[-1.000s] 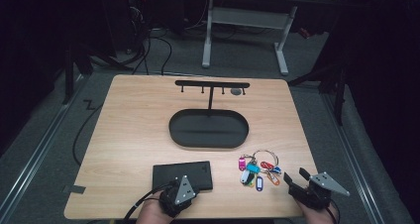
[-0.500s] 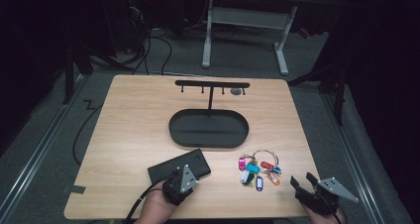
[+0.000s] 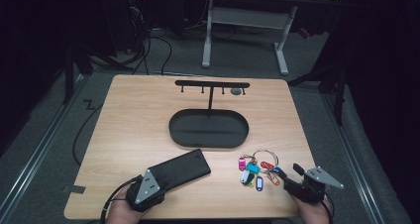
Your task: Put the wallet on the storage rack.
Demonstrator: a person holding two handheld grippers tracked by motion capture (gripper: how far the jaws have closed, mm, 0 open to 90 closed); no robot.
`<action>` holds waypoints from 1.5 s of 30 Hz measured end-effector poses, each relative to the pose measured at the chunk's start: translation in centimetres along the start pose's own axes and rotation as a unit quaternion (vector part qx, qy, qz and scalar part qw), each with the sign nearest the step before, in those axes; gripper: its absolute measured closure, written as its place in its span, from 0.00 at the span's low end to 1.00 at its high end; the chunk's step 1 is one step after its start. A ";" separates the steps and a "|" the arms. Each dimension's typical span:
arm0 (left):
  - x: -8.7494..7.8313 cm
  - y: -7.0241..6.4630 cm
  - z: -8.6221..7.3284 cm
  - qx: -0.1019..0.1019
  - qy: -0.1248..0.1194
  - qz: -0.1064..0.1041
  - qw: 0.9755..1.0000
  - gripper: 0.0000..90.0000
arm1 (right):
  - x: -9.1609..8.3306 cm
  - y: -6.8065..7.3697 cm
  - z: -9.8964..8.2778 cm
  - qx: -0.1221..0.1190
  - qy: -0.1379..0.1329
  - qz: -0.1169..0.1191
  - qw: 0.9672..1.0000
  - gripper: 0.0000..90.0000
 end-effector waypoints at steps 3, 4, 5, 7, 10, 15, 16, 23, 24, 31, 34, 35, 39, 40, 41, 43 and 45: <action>-0.2 -0.1 -0.8 -0.001 0.015 -0.001 1.000 0.59 | 0.5 0.4 0.2 -0.003 0.001 0.006 1.000 0.39; -0.3 -0.1 -1.1 -0.004 0.014 -0.007 1.000 0.57 | 0.7 0.5 0.3 -0.006 0.001 0.010 1.000 0.39; -0.4 -0.3 -1.2 -0.004 0.011 -0.010 1.000 0.55 | 0.9 0.7 0.4 -0.007 0.002 0.011 1.000 0.39; -0.4 -0.6 -1.1 0.010 0.011 -0.011 1.000 0.52 | 1.2 0.8 0.4 -0.008 0.004 0.015 1.000 0.39; 0.0 -1.2 -0.8 0.037 0.017 -0.011 0.999 0.51 | 1.5 0.9 0.5 -0.006 0.007 0.018 1.000 0.39; 0.8 -1.5 -0.7 0.056 0.024 -0.018 0.998 0.50 | 1.3 0.7 0.5 -0.004 0.007 0.016 1.000 0.39; 1.1 -1.5 -0.7 0.061 0.024 -0.015 0.998 0.50 | 1.2 0.6 0.4 -0.005 0.006 0.014 1.000 0.39; 1.4 -1.5 -1.1 0.088 0.021 -0.006 0.996 0.60 | 0.2 -0.1 0.1 0.006 0.003 0.006 1.000 0.40; 1.4 -1.5 -0.9 0.090 0.023 -0.007 0.996 0.64 | 0.1 -0.2 0.0 0.007 0.002 0.004 1.000 0.40; 1.4 -1.4 -0.5 0.101 0.020 -0.008 0.995 0.78 | -0.4 -0.6 -0.2 0.019 -0.001 0.004 1.000 0.40; 1.4 -1.5 -0.4 0.104 0.018 -0.005 0.994 0.82 | -0.4 -0.6 -0.1 0.022 0.000 0.005 1.000 0.40; 1.4 -1.6 -0.3 0.108 0.020 -0.003 0.994 0.82 | -0.4 -0.6 -0.1 0.022 0.000 0.005 1.000 0.40; 1.3 -1.7 -0.2 0.107 0.019 0.003 0.994 0.85 | -0.2 -0.5 -0.1 0.019 0.003 0.008 1.000 0.40; 1.2 -1.7 -0.1 0.109 0.019 0.006 0.994 0.85 | -0.1 -0.4 -0.1 0.016 0.003 0.010 1.000 0.40; 1.1 -1.7 0.0 0.109 0.019 0.009 0.994 0.86 | 0.0 -0.4 -0.1 0.016 0.003 0.011 1.000 0.40; 0.7 -1.5 0.2 0.099 0.007 0.014 0.995 0.87 | 0.0 -0.3 0.0 0.016 0.003 0.013 1.000 0.40; 0.4 -1.4 0.3 0.093 0.002 0.015 0.996 0.87 | 0.0 -0.3 0.0 0.016 0.004 0.013 1.000 0.40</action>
Point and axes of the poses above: each handheld gripper's, and its own axes: x roughly forward along the jaws, z roughly out of its top, y roughly to its left, the point moved 1 cm from there along x, roughly forward along the jaws, and after that the axes turned 14 degrees about x, right-handed, at the moved point
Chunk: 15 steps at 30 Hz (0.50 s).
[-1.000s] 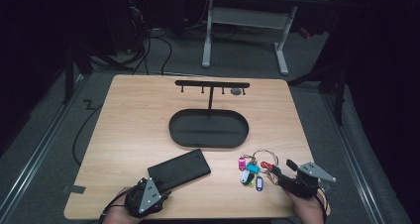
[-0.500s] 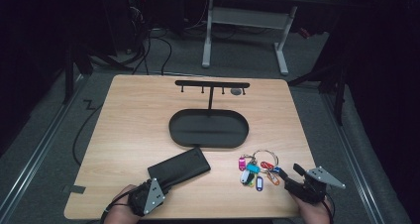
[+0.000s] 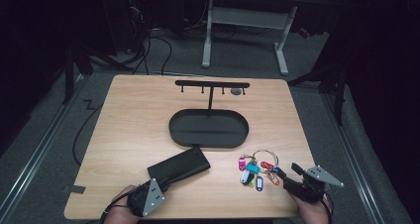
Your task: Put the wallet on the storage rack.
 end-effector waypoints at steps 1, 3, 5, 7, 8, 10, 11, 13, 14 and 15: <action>-0.2 0.1 0.0 -0.005 -0.004 0.000 1.000 0.88 | 0.0 0.0 0.0 0.001 0.000 0.000 1.000 0.40; -0.4 0.2 0.1 -0.011 -0.011 0.001 1.000 0.88 | 0.0 0.0 0.0 0.000 0.000 0.000 1.000 0.40; -0.8 0.4 0.4 -0.026 -0.023 -0.004 0.999 0.89 | 0.0 0.0 0.0 0.001 0.000 -0.001 1.000 0.40; -1.0 0.4 0.5 -0.030 -0.027 -0.006 0.999 0.89 | 0.0 0.0 0.0 0.001 0.000 -0.001 1.000 0.40; -1.2 0.5 0.7 -0.038 -0.035 -0.008 0.999 0.89 | 0.0 0.0 0.0 0.000 0.000 -0.001 1.000 0.40; -1.5 0.6 0.8 -0.048 -0.043 -0.009 0.998 0.89 | 0.0 0.0 0.0 0.000 -0.001 -0.001 1.000 0.40; -1.6 0.7 0.9 -0.055 -0.047 -0.011 0.997 0.89 | 0.0 0.0 0.0 0.001 -0.001 -0.001 1.000 0.40; -1.7 0.8 1.0 -0.061 -0.049 -0.013 0.997 0.89 | 0.0 0.0 0.0 0.000 -0.001 -0.001 1.000 0.40; -1.8 0.9 1.0 -0.068 -0.050 -0.014 0.996 0.89 | 0.0 -0.1 0.0 -0.001 -0.001 -0.002 1.000 0.40; -1.9 1.2 1.0 -0.084 -0.054 -0.016 0.995 0.89 | 0.0 -0.1 0.0 -0.002 -0.001 -0.002 1.000 0.40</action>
Point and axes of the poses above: each handheld gripper's, and its own axes: x roughly forward along the jaws, z roughly out of its top, y roughly to its left, the point moved 1 cm from there along x, roughly forward along the jaws, and after that the axes turned 14 degrees about x, right-handed, at the moved point
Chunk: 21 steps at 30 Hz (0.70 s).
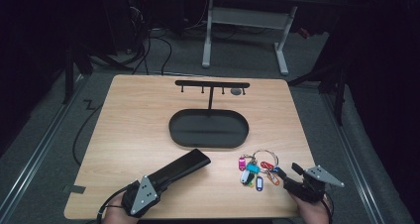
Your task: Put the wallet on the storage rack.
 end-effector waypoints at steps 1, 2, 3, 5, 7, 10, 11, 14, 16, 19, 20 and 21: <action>0.0 0.0 0.0 0.000 0.000 0.000 1.000 0.90 | 0.0 0.0 0.0 0.000 0.000 0.000 1.000 0.40; -0.1 0.1 0.0 -0.008 -0.003 -0.001 1.000 0.90 | 0.0 0.0 0.0 0.000 0.000 0.000 1.000 0.40; -0.2 0.3 0.0 -0.015 -0.006 -0.002 1.000 0.90 | 0.0 0.0 0.0 0.002 0.001 -0.001 1.000 0.40; -0.4 0.5 0.0 -0.030 -0.013 -0.005 0.999 0.90 | 0.0 0.1 0.0 0.003 0.001 0.000 1.000 0.40; -0.6 0.7 0.0 -0.041 -0.019 -0.007 0.999 0.90 | 0.0 0.0 0.0 0.002 0.001 0.000 1.000 0.40; -0.8 0.6 0.3 -0.051 -0.023 -0.009 0.998 0.90 | 0.0 0.0 0.0 0.003 0.001 0.000 1.000 0.40; -0.8 0.6 0.3 -0.054 -0.025 -0.011 0.998 0.90 | 0.0 -0.1 0.0 0.003 0.001 0.001 1.000 0.40; -1.0 0.3 0.8 -0.063 -0.036 -0.018 0.997 0.90 | 0.0 -0.1 0.0 0.002 0.000 0.001 1.000 0.40; -1.2 0.3 1.1 -0.069 -0.045 -0.021 0.996 0.91 | 0.0 -0.1 0.0 0.003 0.000 0.000 1.000 0.40; -1.4 0.3 1.2 -0.077 -0.052 -0.023 0.995 0.91 | 0.0 -0.1 0.0 0.005 0.001 0.000 1.000 0.40; -1.4 0.4 1.1 -0.080 -0.054 -0.022 0.995 0.91 | 0.0 -0.1 0.0 0.005 0.002 -0.001 1.000 0.40; -1.4 0.7 0.8 -0.093 -0.057 -0.020 0.994 0.91 | 0.0 -0.1 0.0 0.005 0.002 0.000 1.000 0.40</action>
Point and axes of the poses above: each handheld gripper's, and its own axes: x roughly forward along the jaws, z roughly out of its top, y roughly to its left, the point moved 1 cm from there along x, roughly forward along the jaws, and after that the axes turned 14 degrees about x, right-handed, at the moved point
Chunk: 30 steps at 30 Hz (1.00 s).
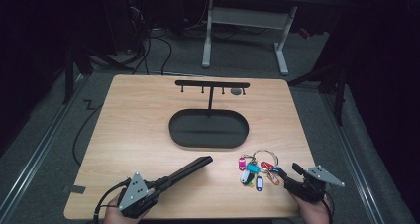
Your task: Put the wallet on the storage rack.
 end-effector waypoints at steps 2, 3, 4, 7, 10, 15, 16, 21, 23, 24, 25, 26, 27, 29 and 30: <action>-0.1 0.3 -0.2 -0.010 -0.003 0.001 1.000 0.91 | 0.0 0.0 0.0 -0.001 0.000 0.000 1.000 0.40; -0.2 0.5 -0.2 -0.015 -0.005 0.003 1.000 0.91 | 0.0 0.0 0.0 -0.002 -0.001 0.001 1.000 0.40; -0.2 0.7 -0.3 -0.021 -0.007 0.006 1.000 0.91 | 0.0 0.0 0.0 -0.002 -0.001 0.001 1.000 0.40; -0.5 1.3 -0.6 -0.032 -0.012 0.014 0.999 0.90 | 0.1 0.0 0.0 0.000 0.001 0.000 1.000 0.40; -0.6 2.0 -1.0 -0.046 -0.020 0.021 0.999 0.90 | 0.1 0.1 0.0 0.000 0.003 0.001 1.000 0.40; -0.7 2.6 -1.3 -0.055 -0.026 0.022 0.998 0.90 | 0.2 0.1 -0.1 -0.001 0.005 0.000 1.000 0.40; -0.7 2.7 -1.4 -0.056 -0.027 0.023 0.998 0.90 | 0.2 0.1 -0.1 -0.001 0.005 0.000 1.000 0.40; -0.7 3.4 -1.8 -0.070 -0.035 0.026 0.997 0.89 | 0.3 0.1 -0.1 -0.001 0.006 0.000 1.000 0.40; -0.6 3.8 -2.0 -0.078 -0.038 0.028 0.996 0.89 | 0.3 0.1 -0.1 -0.001 0.006 0.000 1.000 0.40; -0.6 3.9 -2.1 -0.082 -0.040 0.027 0.995 0.89 | 0.3 0.1 -0.1 -0.001 0.007 0.000 1.000 0.40; -0.6 4.1 -2.2 -0.085 -0.041 0.026 0.995 0.88 | 0.4 0.2 -0.1 -0.001 0.007 0.000 1.000 0.40; -0.6 4.1 -2.3 -0.087 -0.042 0.025 0.995 0.88 | 0.4 0.2 -0.1 0.000 0.008 -0.001 1.000 0.40; -0.6 4.1 -2.3 -0.087 -0.042 0.025 0.995 0.88 | 0.4 0.2 -0.1 0.000 0.008 -0.001 1.000 0.40; -0.6 4.2 -2.3 -0.088 -0.043 0.023 0.995 0.88 | 0.4 0.2 -0.1 -0.002 0.009 -0.001 1.000 0.40; -0.6 4.2 -2.3 -0.087 -0.043 0.022 0.995 0.88 | 0.5 0.2 -0.1 -0.002 0.010 -0.001 1.000 0.40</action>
Point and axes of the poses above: each handheld gripper's, and its own axes: x roughly forward along the jaws, z roughly out of its top, y roughly to its left, the point moved 1 cm from there along x, roughly forward along the jaws, and after that the axes turned 14 degrees about x, right-handed, at the moved point
